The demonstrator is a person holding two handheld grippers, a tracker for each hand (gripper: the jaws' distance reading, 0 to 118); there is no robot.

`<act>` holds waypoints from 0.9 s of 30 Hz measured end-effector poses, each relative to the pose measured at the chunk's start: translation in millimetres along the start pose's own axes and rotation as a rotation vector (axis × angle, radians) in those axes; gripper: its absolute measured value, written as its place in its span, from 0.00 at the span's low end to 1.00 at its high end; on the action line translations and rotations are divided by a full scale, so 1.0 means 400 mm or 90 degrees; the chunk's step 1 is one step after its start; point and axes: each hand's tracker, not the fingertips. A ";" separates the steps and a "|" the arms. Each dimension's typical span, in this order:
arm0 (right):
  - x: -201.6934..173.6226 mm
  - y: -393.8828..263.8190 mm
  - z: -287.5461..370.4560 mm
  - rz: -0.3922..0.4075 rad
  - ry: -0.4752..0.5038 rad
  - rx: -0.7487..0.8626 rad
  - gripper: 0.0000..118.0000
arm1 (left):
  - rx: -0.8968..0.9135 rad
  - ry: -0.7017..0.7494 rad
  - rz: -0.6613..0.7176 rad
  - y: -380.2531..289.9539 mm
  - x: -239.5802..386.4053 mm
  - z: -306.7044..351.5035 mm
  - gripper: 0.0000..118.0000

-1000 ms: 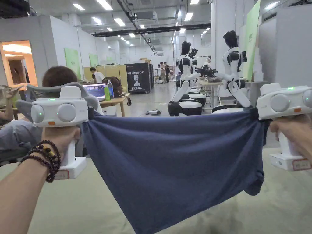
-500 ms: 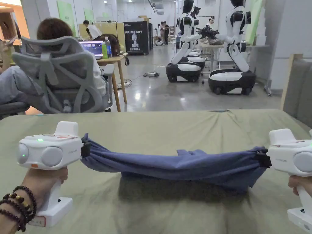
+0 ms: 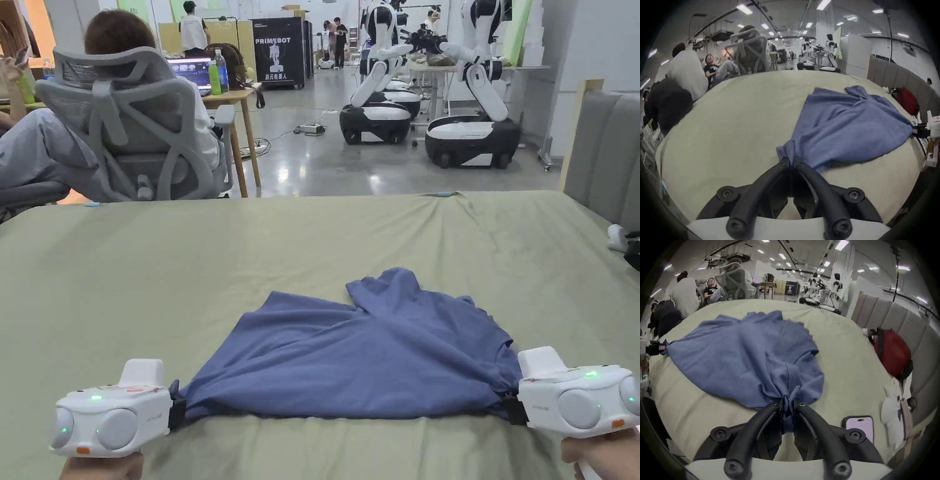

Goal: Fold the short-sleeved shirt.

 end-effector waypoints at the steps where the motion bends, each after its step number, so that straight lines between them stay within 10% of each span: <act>1: 0.011 -0.005 -0.030 -0.003 0.000 -0.004 0.10 | -0.005 0.002 0.007 -0.008 -0.004 -0.012 0.01; 5: 0.003 -0.002 -0.008 -0.009 -0.009 0.008 0.18 | -0.002 0.012 0.025 -0.018 -0.018 -0.041 0.14; 8: 0.002 0.010 0.028 -0.016 -0.056 0.024 0.82 | -0.017 0.033 0.035 0.004 0.001 -0.016 0.96; 9: 0.008 0.014 0.047 -0.022 -0.045 0.028 1.00 | -0.019 0.037 0.035 0.012 -0.002 -0.015 0.95; 14: 0.019 0.070 0.104 -0.040 -0.033 0.127 1.00 | 0.054 0.030 0.057 0.085 -0.026 0.046 0.96; 16: 0.009 0.084 0.130 -0.040 -0.052 0.149 0.82 | 0.089 0.042 0.042 0.098 0.006 0.090 0.69; 18: -0.011 0.094 0.171 -0.046 -0.055 0.162 0.16 | 0.122 0.052 0.024 0.108 0.010 0.113 0.07; 19: -0.017 0.098 0.179 -0.051 -0.060 0.166 0.00 | 0.126 0.059 0.018 0.107 0.027 0.127 0.00; 27: -0.021 0.094 0.184 -0.045 -0.052 0.160 0.00 | 0.088 0.063 0.044 0.106 0.001 0.123 0.06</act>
